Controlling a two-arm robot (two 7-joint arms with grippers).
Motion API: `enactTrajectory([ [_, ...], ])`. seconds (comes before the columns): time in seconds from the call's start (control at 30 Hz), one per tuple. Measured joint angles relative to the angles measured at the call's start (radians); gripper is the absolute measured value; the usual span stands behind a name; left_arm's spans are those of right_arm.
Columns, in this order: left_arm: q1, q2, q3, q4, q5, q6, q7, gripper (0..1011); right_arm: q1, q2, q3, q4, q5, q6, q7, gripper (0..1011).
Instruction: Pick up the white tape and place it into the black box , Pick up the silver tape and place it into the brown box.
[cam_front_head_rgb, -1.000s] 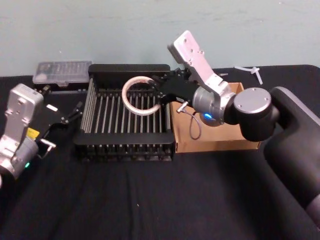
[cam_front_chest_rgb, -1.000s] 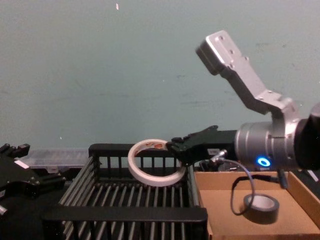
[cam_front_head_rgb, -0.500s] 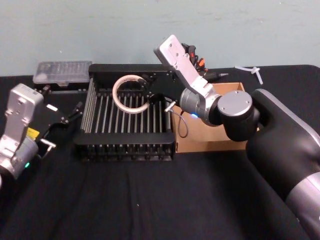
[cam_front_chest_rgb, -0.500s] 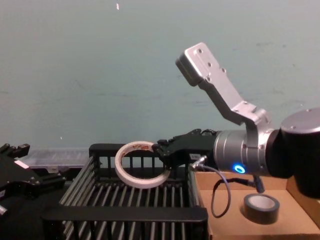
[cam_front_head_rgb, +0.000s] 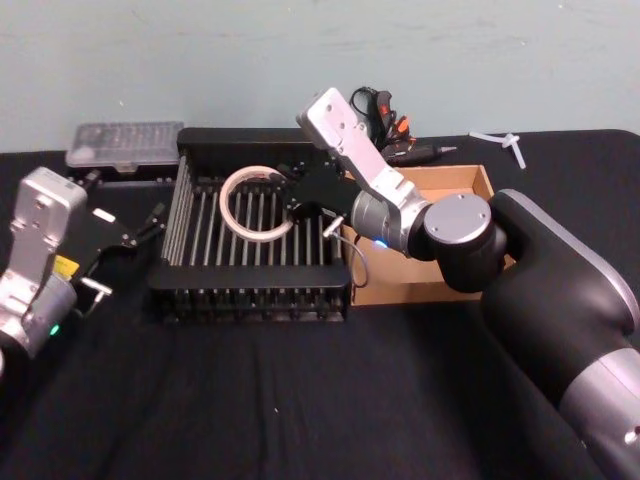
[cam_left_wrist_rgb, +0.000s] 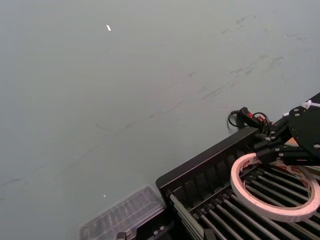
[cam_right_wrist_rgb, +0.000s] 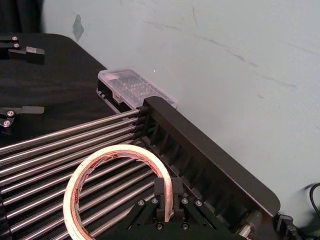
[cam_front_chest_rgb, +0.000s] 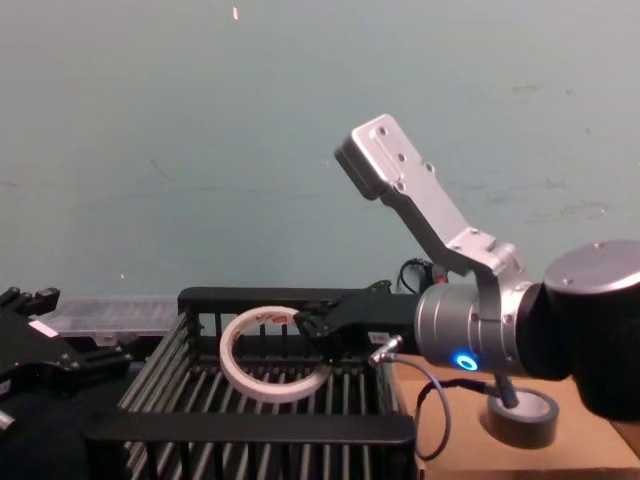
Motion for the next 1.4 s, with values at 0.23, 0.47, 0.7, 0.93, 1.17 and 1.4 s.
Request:
enactTrajectory([
  [0.23, 0.000, 0.000, 0.000, 0.000, 0.000, 0.000, 0.000, 1001, -0.001, 0.000, 0.000, 0.000, -0.001, 0.000, 0.000, 92],
  [0.47, 0.000, 0.000, 0.000, 0.000, 0.000, 0.000, 0.000, 1001, -0.001, 0.000, 0.000, 0.000, -0.001, 0.001, 0.000, 136],
  [0.7, 0.000, 0.000, 0.000, 0.000, 0.000, 0.000, 0.000, 1001, 0.000, 0.000, 0.000, 0.000, 0.000, 0.001, 0.000, 341],
  [0.93, 0.000, 0.000, 0.000, 0.000, 0.000, 0.000, 0.000, 1001, 0.000, 0.000, 0.000, 0.000, 0.001, 0.001, 0.000, 563],
  [1.17, 0.000, 0.000, 0.000, 0.000, 0.000, 0.000, 0.000, 1001, 0.000, 0.000, 0.000, 0.000, 0.002, 0.001, 0.000, 780],
  [1.4, 0.000, 0.000, 0.000, 0.000, 0.000, 0.000, 0.000, 1001, -0.003, 0.002, 0.003, -0.008, 0.004, 0.001, 0.000, 951],
])
